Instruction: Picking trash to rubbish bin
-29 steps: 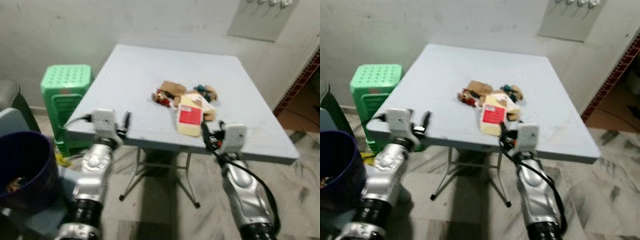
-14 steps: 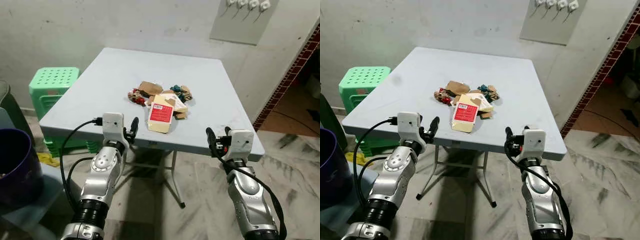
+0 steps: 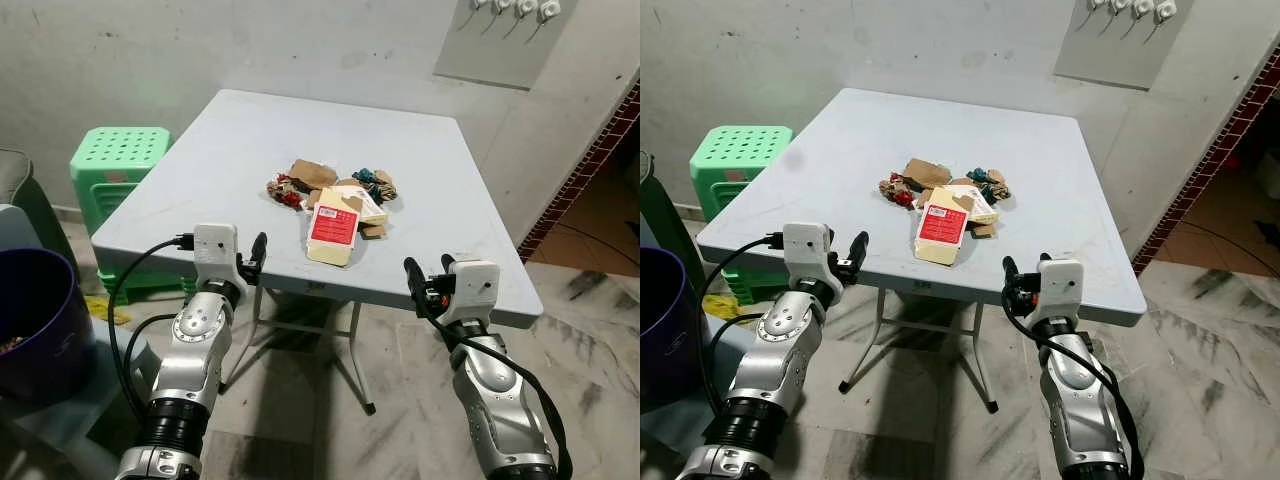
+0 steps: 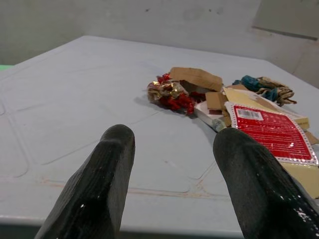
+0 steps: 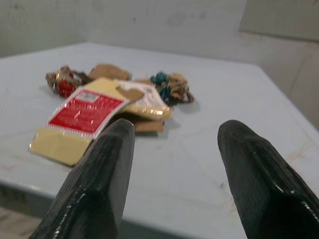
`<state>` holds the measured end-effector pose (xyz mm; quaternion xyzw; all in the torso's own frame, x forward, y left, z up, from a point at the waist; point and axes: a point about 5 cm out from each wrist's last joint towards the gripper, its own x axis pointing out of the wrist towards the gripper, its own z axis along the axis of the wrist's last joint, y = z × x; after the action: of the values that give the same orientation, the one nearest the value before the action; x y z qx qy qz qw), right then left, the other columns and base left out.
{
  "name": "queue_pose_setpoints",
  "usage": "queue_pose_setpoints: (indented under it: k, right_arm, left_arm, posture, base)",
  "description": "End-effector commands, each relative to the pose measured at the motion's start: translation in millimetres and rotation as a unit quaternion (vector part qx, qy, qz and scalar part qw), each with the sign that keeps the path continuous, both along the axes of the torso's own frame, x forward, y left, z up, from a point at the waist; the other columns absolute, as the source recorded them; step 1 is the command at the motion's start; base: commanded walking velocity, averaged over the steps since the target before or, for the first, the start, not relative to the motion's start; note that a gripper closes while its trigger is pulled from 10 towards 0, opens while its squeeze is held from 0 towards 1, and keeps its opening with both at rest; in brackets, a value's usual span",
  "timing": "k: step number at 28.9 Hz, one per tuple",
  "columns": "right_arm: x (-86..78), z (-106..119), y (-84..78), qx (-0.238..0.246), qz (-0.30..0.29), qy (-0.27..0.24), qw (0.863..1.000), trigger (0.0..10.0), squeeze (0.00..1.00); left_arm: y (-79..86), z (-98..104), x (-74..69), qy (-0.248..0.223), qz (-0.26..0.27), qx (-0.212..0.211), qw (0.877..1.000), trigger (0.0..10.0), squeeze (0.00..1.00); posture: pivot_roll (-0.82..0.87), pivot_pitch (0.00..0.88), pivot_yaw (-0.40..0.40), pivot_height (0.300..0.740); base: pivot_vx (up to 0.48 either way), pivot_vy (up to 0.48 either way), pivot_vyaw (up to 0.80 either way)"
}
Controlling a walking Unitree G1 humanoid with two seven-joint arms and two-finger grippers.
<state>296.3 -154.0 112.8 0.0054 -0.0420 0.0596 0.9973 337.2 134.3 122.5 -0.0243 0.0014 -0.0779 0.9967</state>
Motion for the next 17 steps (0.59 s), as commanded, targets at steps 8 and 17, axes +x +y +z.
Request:
queue_pose_setpoints:
  k: [8,17]
  right_arm:
    - [-1.1,23.1,-5.9,0.03,-0.006,-0.062,0.998,10.0,0.0]
    - [-2.6,21.3,-4.5,0.033,-0.002,-0.063,0.997,10.0,0.0]
  left_arm:
    - [-7.7,13.4,-2.4,-0.034,-0.046,0.031,0.998,10.0,0.0]
    - [-7.6,13.9,-2.6,-0.031,-0.048,0.029,0.998,10.0,0.0]
  posture:
    - [-0.01,0.0,-0.081,0.74]
    - [-0.01,0.0,-0.074,0.74]
  base:
    - [0.38,0.0,0.0]
    - [0.48,0.0,0.0]
